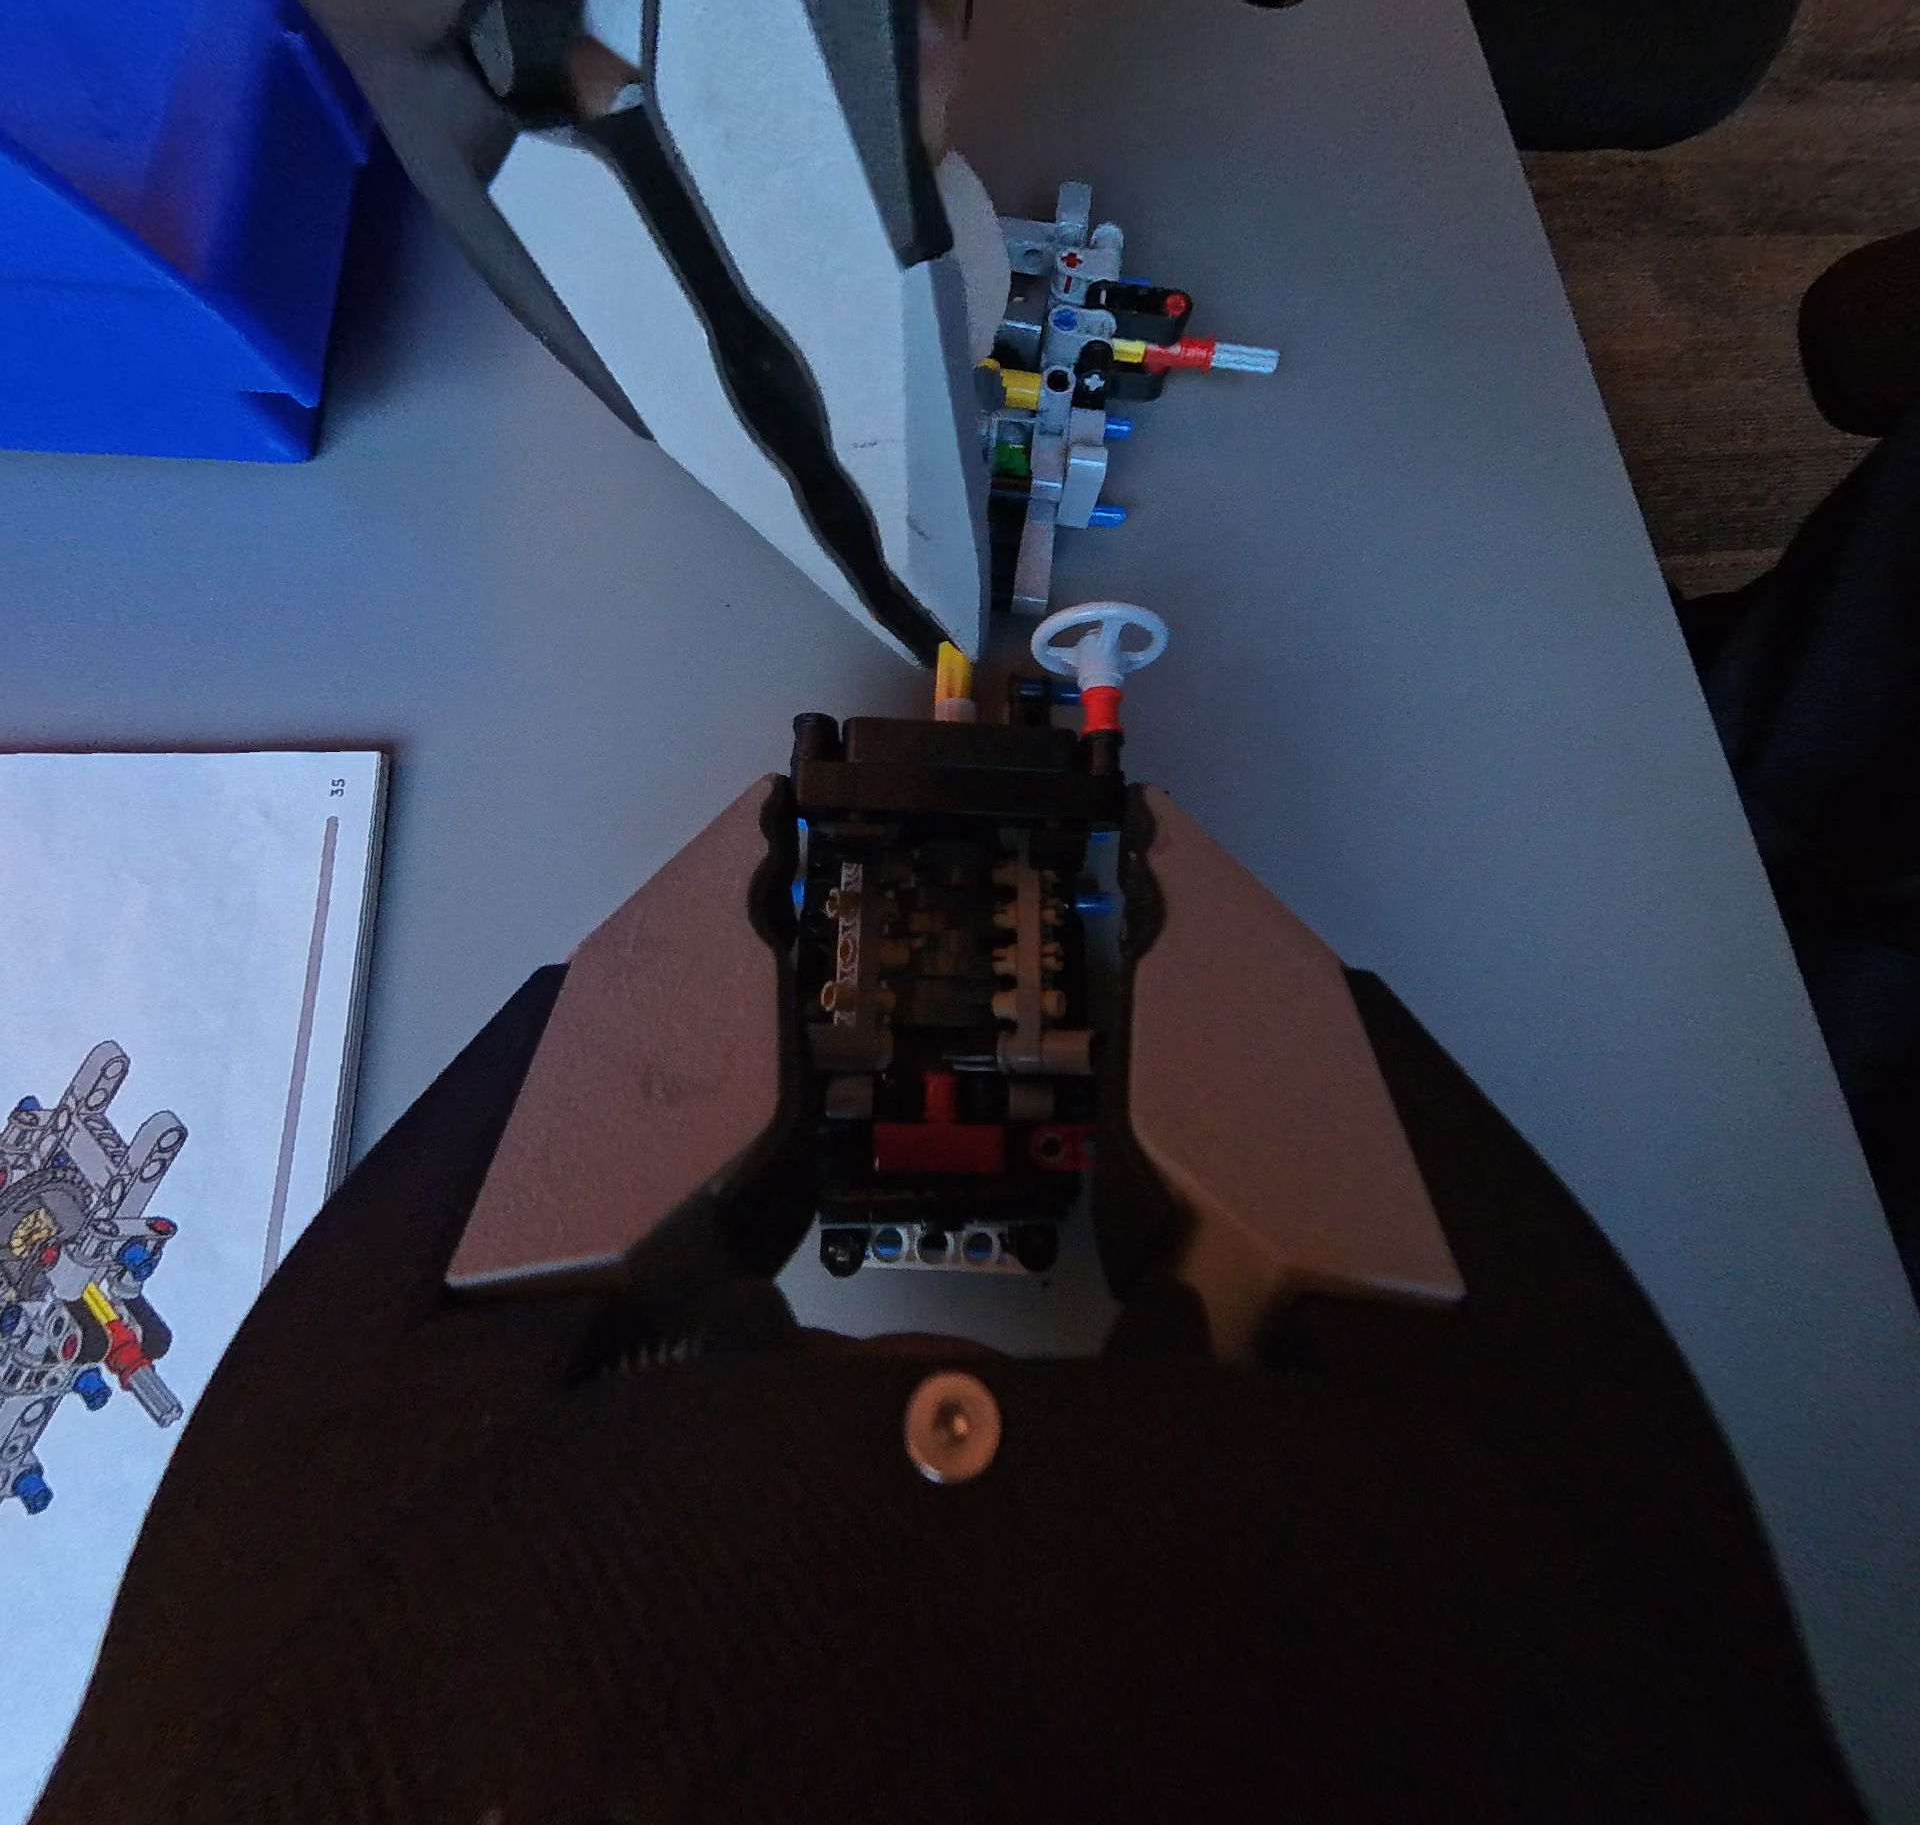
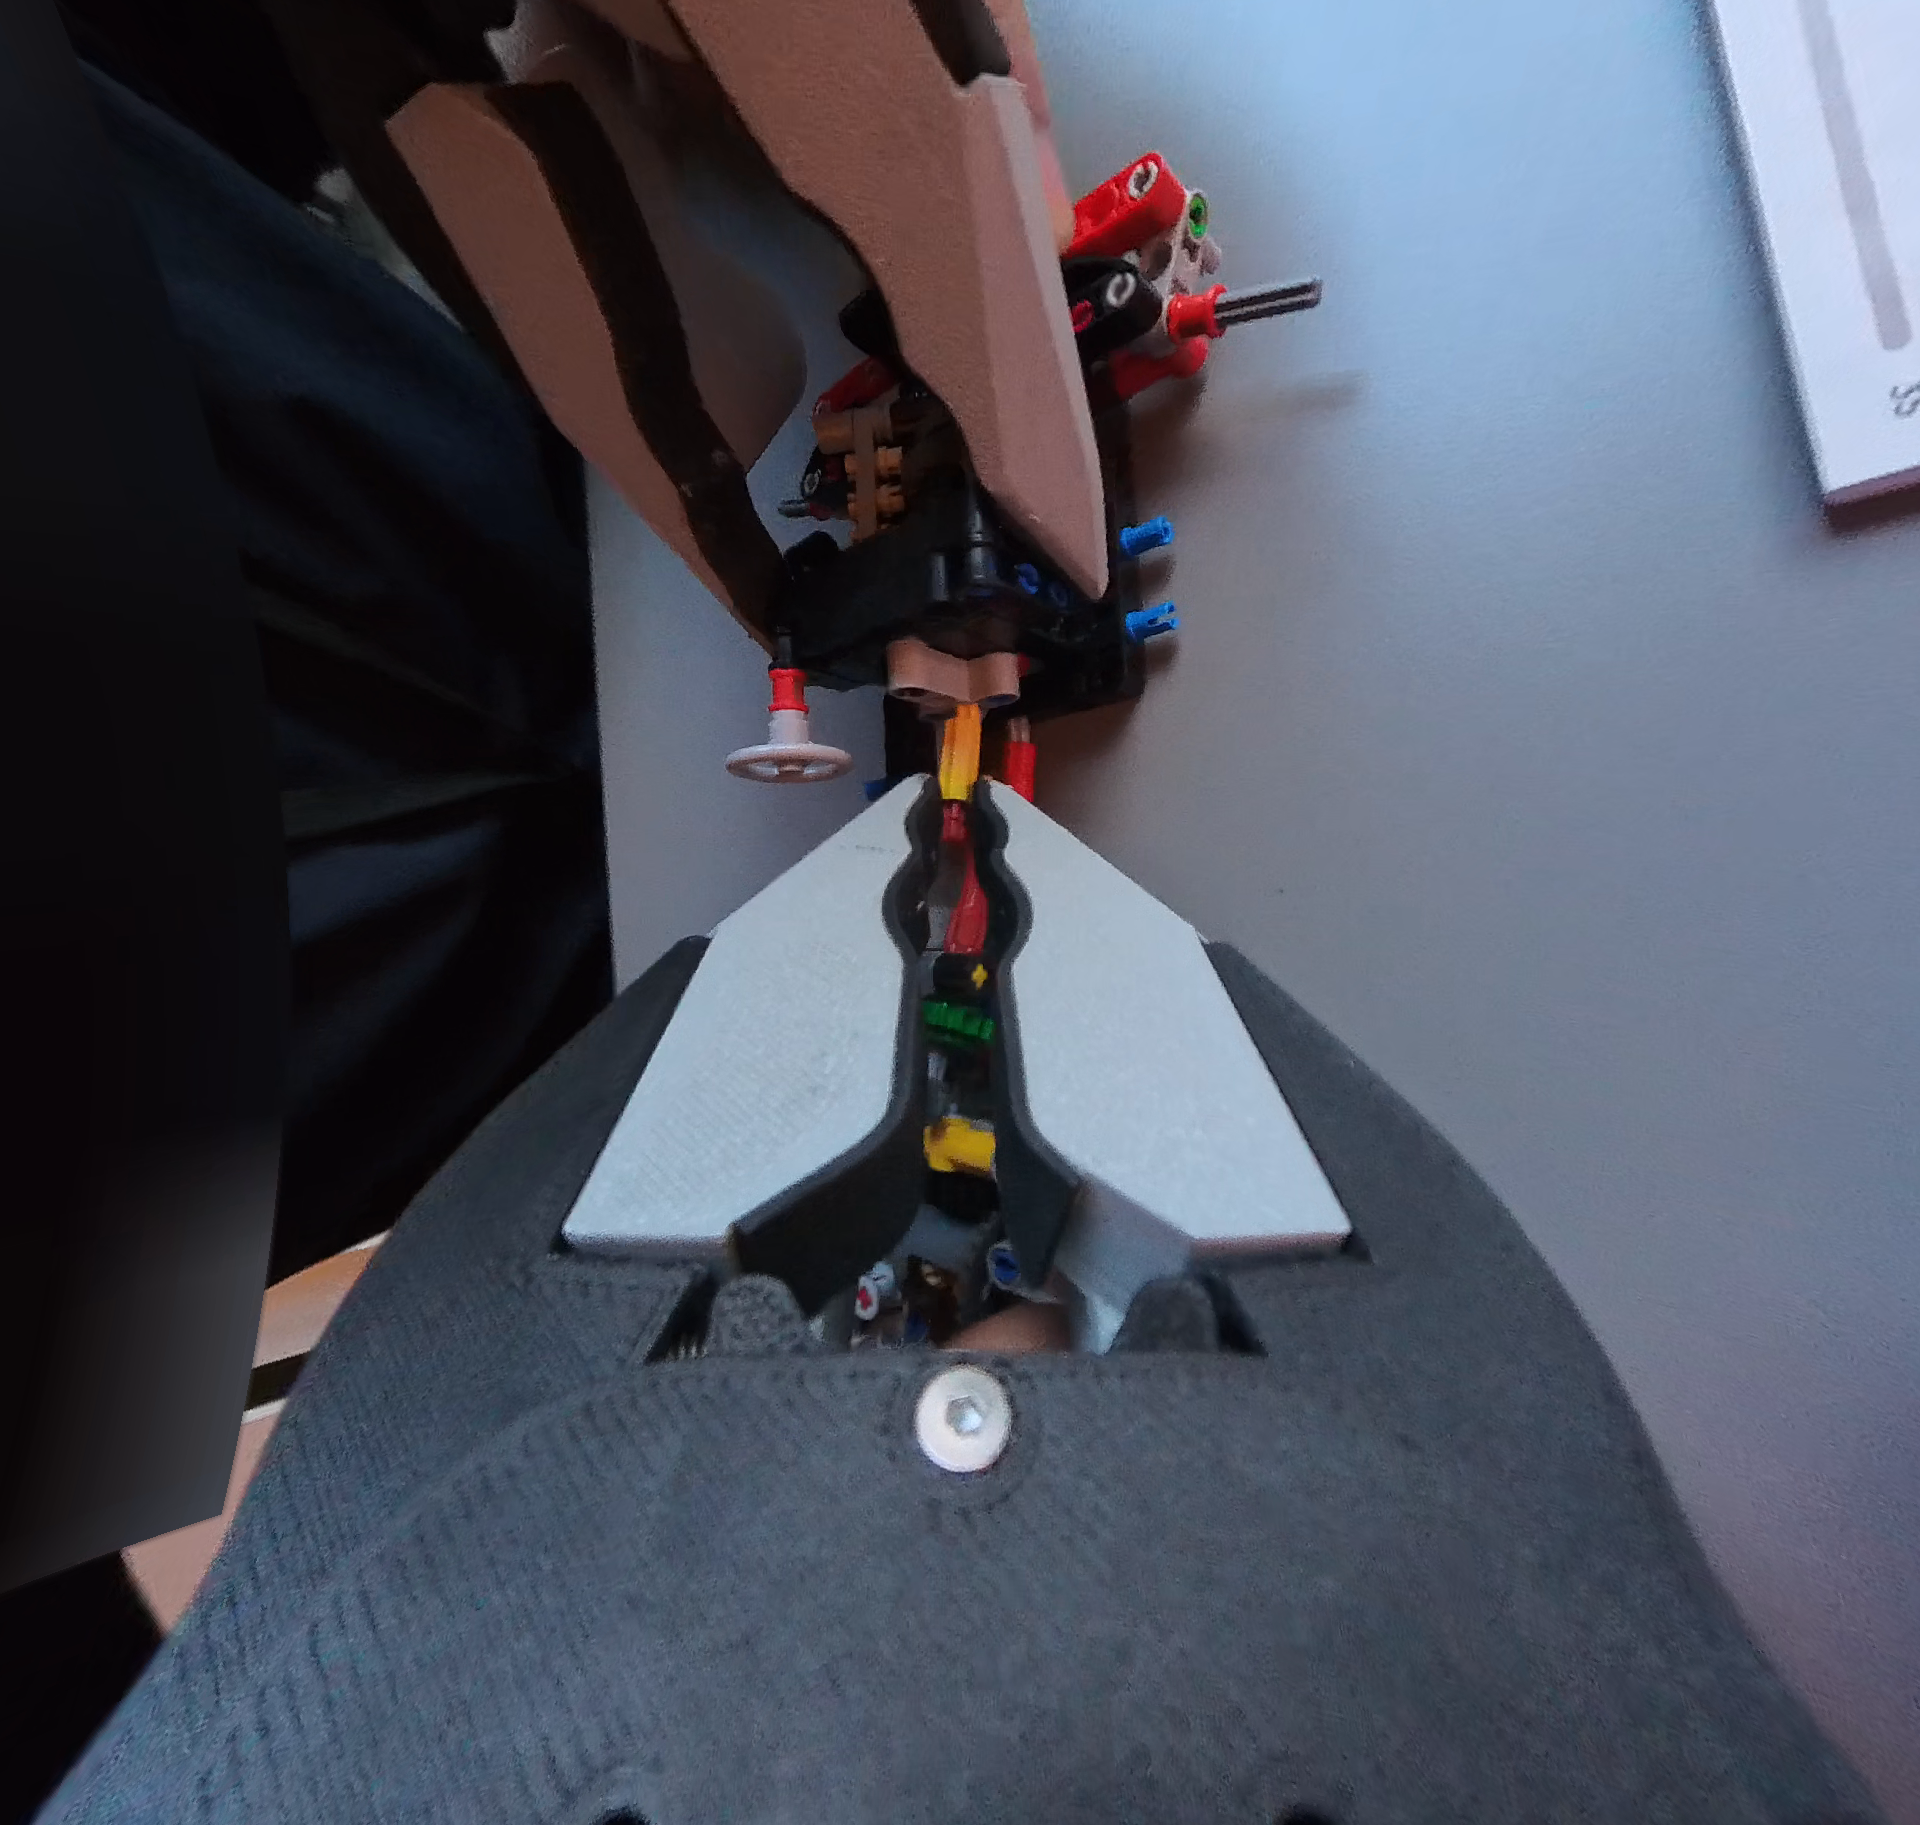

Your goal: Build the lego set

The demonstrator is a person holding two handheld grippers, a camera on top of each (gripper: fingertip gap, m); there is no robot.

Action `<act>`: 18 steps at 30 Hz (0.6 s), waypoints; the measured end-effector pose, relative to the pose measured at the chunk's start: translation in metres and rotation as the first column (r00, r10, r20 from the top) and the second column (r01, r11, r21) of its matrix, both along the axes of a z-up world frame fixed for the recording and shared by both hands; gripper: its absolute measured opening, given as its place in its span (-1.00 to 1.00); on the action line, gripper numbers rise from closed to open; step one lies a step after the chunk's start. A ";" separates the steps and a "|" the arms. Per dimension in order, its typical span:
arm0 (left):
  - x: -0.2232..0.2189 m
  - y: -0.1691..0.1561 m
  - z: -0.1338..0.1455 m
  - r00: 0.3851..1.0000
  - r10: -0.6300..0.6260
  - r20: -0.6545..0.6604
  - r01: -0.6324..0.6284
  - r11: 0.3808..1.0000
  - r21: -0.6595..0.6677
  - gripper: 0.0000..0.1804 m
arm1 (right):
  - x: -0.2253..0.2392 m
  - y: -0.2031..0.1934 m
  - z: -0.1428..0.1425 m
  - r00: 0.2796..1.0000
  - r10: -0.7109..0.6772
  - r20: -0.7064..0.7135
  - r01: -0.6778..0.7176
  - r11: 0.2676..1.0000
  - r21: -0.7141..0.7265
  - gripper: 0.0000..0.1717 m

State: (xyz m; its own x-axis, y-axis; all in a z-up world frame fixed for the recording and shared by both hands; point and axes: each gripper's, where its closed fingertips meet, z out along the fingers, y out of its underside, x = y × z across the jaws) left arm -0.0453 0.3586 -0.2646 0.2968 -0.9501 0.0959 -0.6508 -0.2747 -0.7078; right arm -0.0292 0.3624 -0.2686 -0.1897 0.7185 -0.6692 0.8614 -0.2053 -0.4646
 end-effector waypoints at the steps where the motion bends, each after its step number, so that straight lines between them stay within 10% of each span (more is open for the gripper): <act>1: 0.000 0.000 0.000 1.000 0.001 0.000 -0.001 1.000 0.000 -0.32 | 0.000 0.000 0.000 1.000 -0.004 0.018 0.004 1.000 -0.031 -0.97; 18: -0.001 0.000 0.000 1.000 0.008 0.012 -0.008 1.000 0.007 -0.32 | -0.001 -0.003 0.001 0.999 0.042 -0.032 -0.040 0.997 0.064 -0.97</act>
